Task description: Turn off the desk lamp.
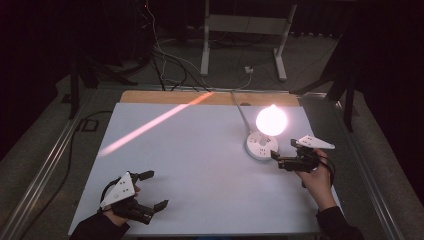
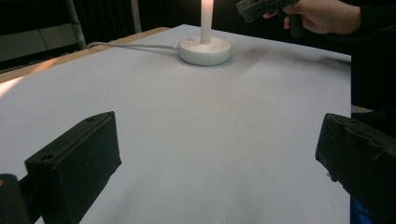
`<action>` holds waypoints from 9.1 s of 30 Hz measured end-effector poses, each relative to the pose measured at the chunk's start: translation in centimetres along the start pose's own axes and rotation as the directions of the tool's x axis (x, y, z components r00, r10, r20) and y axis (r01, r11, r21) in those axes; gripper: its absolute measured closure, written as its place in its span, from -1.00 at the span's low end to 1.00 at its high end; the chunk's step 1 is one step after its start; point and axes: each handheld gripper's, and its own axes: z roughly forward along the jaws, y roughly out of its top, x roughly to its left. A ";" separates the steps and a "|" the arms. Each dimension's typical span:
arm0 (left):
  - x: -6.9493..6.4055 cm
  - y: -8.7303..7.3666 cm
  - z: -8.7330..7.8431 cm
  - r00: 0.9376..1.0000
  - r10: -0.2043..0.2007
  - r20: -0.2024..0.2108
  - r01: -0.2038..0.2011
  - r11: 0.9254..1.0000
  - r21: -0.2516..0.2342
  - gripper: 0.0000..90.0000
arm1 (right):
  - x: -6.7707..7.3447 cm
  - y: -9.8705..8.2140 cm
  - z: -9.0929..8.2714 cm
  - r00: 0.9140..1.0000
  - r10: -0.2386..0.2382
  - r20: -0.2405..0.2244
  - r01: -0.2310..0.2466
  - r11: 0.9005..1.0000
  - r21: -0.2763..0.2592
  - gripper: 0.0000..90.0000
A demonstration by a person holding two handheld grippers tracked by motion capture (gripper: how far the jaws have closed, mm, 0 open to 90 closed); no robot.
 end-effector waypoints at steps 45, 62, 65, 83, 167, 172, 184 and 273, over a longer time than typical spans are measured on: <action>0.1 0.0 0.0 1.000 -0.009 -0.005 0.009 1.000 0.005 -0.99 | -0.9 -1.0 4.1 0.994 0.067 0.087 -0.073 0.995 0.073 1.00; 0.1 0.0 0.0 1.000 -0.014 -0.003 0.014 1.000 0.007 -0.99 | -0.8 -1.0 4.8 0.994 0.048 0.102 -0.056 0.995 0.078 1.00; 0.1 0.0 0.0 1.000 -0.012 -0.003 0.012 1.000 0.009 -0.99 | -0.8 -1.0 4.8 0.994 0.049 0.099 -0.057 0.995 0.078 1.00; 0.1 0.0 0.0 1.000 -0.013 -0.001 0.013 1.000 0.007 -0.99 | -0.6 0.6 3.0 0.993 0.032 0.118 -0.032 0.999 -0.003 1.00; 0.1 -0.1 0.0 1.000 -0.016 -0.002 0.016 1.000 0.001 -0.99 | 0.3 -0.5 4.4 0.992 -0.030 0.124 0.022 0.997 0.070 1.00; 0.1 -0.1 0.1 1.000 -0.012 -0.001 0.012 1.000 0.006 -0.99 | -0.2 0.4 3.1 0.990 0.006 0.140 -0.008 1.000 0.011 1.00; 0.1 -0.1 0.0 1.000 -0.014 -0.003 0.014 1.000 0.003 -0.99 | -0.3 0.7 2.7 0.989 0.008 0.151 -0.007 1.000 -0.009 1.00; 0.2 0.0 -0.3 1.000 -0.019 -0.014 0.019 1.000 -0.010 -0.99 | 0.8 -2.6 -0.4 0.999 0.047 -0.028 -0.046 0.998 0.034 -1.00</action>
